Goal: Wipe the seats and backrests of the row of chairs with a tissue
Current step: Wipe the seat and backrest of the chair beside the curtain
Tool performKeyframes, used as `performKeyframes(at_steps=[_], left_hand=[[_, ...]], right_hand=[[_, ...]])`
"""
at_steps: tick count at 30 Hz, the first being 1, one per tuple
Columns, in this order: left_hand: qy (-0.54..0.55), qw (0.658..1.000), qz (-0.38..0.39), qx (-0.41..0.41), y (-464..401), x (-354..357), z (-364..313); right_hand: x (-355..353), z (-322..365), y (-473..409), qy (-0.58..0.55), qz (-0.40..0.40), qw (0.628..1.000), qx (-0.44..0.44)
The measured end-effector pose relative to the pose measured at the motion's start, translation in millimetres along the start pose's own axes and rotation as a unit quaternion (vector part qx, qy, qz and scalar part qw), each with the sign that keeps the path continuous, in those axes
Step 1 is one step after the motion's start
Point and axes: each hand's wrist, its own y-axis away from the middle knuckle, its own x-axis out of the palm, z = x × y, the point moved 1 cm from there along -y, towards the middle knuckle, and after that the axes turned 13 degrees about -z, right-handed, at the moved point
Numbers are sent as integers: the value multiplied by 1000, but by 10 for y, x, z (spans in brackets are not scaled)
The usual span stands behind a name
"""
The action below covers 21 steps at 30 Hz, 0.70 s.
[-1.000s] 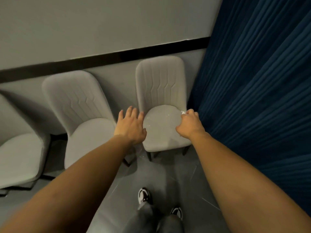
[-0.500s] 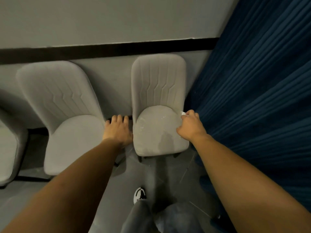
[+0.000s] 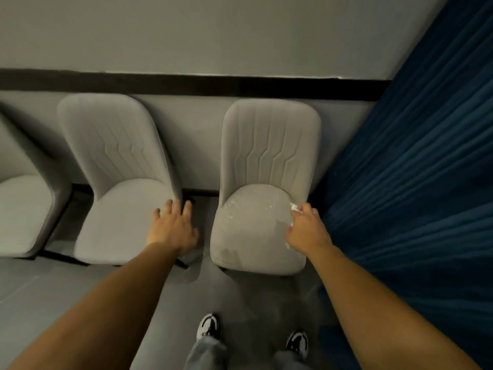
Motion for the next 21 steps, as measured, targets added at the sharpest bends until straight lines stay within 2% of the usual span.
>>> performKeyframes(at_steps=[5, 9, 14, 21], left_hand=[[4, 1000, -19, 4, -71, 131, -456], [-4, 999, -42, 0, -286, 355, -545], [-2, 999, -44, -24, -624, 960, -497], [19, 996, -79, -49, -1074, 2034, -604]], right_hand=[[269, -365, -141, -14, 27, 1000, -2], [543, -434, -275, -6, 17, 999, -35], [1130, -521, -569, -4, 28, 997, -67], [2380, -676, -1077, -20, 49, 997, -56]])
